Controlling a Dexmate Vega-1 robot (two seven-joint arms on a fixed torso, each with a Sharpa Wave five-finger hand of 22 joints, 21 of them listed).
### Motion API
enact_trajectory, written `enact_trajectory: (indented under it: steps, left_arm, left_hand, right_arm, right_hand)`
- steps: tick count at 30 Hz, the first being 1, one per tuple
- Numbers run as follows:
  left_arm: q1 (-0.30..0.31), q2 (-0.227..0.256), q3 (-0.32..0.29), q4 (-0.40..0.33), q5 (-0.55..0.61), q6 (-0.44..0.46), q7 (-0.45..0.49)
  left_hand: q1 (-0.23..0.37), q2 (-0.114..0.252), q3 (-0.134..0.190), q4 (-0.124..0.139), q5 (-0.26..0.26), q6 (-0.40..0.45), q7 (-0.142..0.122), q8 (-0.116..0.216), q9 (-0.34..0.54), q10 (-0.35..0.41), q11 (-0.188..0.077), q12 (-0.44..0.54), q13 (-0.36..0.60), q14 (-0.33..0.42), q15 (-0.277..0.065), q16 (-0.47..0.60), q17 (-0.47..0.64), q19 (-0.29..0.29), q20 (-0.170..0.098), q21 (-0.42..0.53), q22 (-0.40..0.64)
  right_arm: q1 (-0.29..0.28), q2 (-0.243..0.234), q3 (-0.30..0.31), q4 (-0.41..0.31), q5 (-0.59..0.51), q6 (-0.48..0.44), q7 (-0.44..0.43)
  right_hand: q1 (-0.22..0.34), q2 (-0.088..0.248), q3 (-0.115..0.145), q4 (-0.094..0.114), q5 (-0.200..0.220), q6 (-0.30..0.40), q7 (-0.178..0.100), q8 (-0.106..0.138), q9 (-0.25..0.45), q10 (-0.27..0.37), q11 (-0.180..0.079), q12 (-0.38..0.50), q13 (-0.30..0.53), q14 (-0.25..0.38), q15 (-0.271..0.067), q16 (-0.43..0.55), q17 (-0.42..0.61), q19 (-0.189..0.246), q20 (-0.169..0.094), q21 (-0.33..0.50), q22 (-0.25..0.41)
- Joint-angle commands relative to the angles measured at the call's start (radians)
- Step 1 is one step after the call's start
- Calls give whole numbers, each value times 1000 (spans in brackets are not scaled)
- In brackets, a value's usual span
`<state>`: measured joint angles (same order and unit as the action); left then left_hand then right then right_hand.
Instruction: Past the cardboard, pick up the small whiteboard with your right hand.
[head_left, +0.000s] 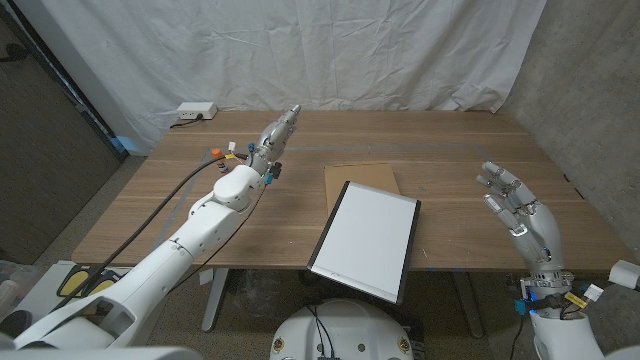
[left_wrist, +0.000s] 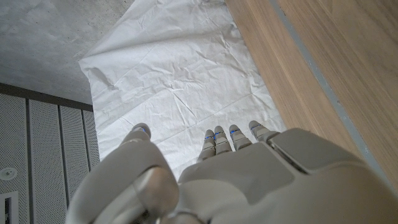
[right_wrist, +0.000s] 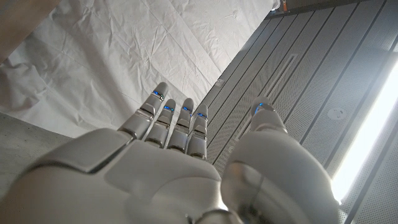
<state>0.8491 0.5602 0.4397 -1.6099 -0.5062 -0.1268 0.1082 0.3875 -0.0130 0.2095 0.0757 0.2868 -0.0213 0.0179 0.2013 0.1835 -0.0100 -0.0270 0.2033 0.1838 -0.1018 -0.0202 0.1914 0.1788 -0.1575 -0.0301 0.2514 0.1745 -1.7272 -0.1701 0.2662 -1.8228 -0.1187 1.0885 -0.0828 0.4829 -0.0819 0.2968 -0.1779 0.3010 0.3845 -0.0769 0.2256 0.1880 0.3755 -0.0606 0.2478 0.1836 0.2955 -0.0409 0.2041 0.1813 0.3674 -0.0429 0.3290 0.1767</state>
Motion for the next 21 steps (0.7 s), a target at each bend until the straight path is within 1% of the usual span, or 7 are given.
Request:
enact_trajectory:
  steps: [1, 7, 14, 21]
  left_arm:
    - [7, -8, 9, -5, 8, 2, 11]
    - [-4, -20, 18, 16, 12, -5, 3]
    - [-22, -29, 22, 36, 12, -8, -5]
    - [-41, -43, 25, 66, 14, -32, -20]
  left_hand:
    - [6, 5, -5, -3, 0, -1, 0, -4, 3, 0, -7, 0, 3, -1, -2, -4, 3, 4, -62, -3, 4]
    - [6, 6, -6, -3, 0, -1, -1, -4, 3, 1, -7, 0, 3, -2, -2, -4, 3, 4, -61, -5, 5]
    - [6, 6, -7, -3, -1, -1, 0, -4, 3, 1, -7, 0, 3, -2, -3, -4, 3, 5, -61, -6, 5]
    - [7, 7, -9, -3, -1, -2, 0, -5, 3, -1, -6, -1, 3, -2, -3, -4, 3, 5, -61, -8, 5]
  right_arm:
    - [14, 110, 96, -21, -159, 31, -26]
    - [24, 174, 151, -40, -257, 43, -48]
    - [42, 231, 195, -47, -354, 56, -82]
    - [55, 267, 217, -54, -436, 60, -122]
  right_hand:
    - [19, -2, 0, -3, 11, 9, -3, 5, 5, 11, -8, 5, 4, 10, -61, -2, 3, 17, -82, 0, 2]
    - [30, -11, 0, -1, 18, 11, -7, 4, 5, 17, -13, 6, 4, 15, -67, -2, 4, 23, -86, -2, 2]
    - [36, -16, -1, 2, 24, 13, -10, 4, 6, 19, -13, 5, 4, 19, -72, -2, 4, 27, -89, -4, 3]
    - [44, -20, -1, 4, 30, 19, -17, 5, 6, 18, -15, 3, 4, 17, -75, -4, 5, 26, -89, -7, 3]
